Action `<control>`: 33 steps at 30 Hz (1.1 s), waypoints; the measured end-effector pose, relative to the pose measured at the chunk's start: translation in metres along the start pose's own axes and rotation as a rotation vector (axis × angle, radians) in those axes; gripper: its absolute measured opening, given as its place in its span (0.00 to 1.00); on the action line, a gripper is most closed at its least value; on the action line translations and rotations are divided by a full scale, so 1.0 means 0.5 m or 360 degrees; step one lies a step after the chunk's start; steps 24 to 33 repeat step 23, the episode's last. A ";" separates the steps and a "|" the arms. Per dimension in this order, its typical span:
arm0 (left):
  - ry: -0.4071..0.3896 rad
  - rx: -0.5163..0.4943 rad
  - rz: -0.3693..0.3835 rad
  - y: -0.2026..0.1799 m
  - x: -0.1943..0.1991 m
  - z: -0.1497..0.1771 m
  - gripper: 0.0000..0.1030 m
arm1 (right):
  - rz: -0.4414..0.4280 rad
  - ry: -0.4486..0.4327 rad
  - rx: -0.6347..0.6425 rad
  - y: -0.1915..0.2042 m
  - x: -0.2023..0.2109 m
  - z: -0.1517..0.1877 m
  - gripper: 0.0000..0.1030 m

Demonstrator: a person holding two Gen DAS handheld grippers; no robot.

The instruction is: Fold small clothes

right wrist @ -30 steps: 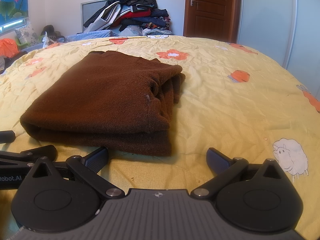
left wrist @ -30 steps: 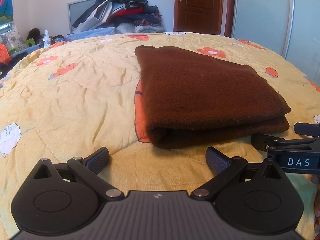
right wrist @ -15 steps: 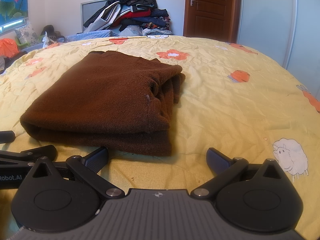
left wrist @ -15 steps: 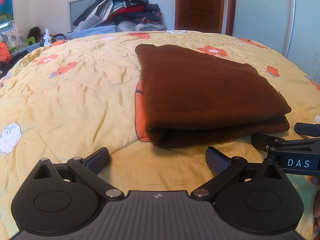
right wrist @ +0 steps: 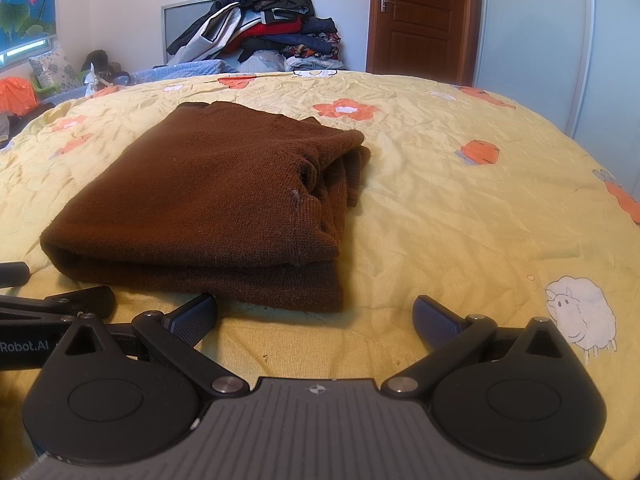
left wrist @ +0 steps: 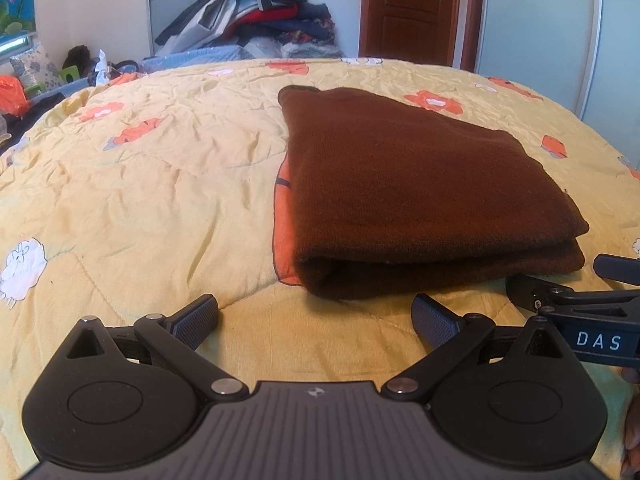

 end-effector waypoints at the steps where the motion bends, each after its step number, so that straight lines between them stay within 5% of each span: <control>1: 0.0018 -0.0001 -0.0003 0.000 0.000 -0.002 1.00 | 0.0000 0.0000 0.0000 0.001 0.000 0.000 1.00; 33: -0.0050 0.0010 -0.0039 0.009 0.005 0.002 1.00 | 0.0000 0.0000 0.0000 0.001 0.001 0.001 1.00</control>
Point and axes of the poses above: each gripper's, at about its wrist camera, not at the fingertips, and x roughly against the way its jaws point, y to its left, z to its underside, the point moved 6 cm from there along -x, roughly the way its jaws point, and after that the axes turned 15 degrees about x, right-handed, at the moved point
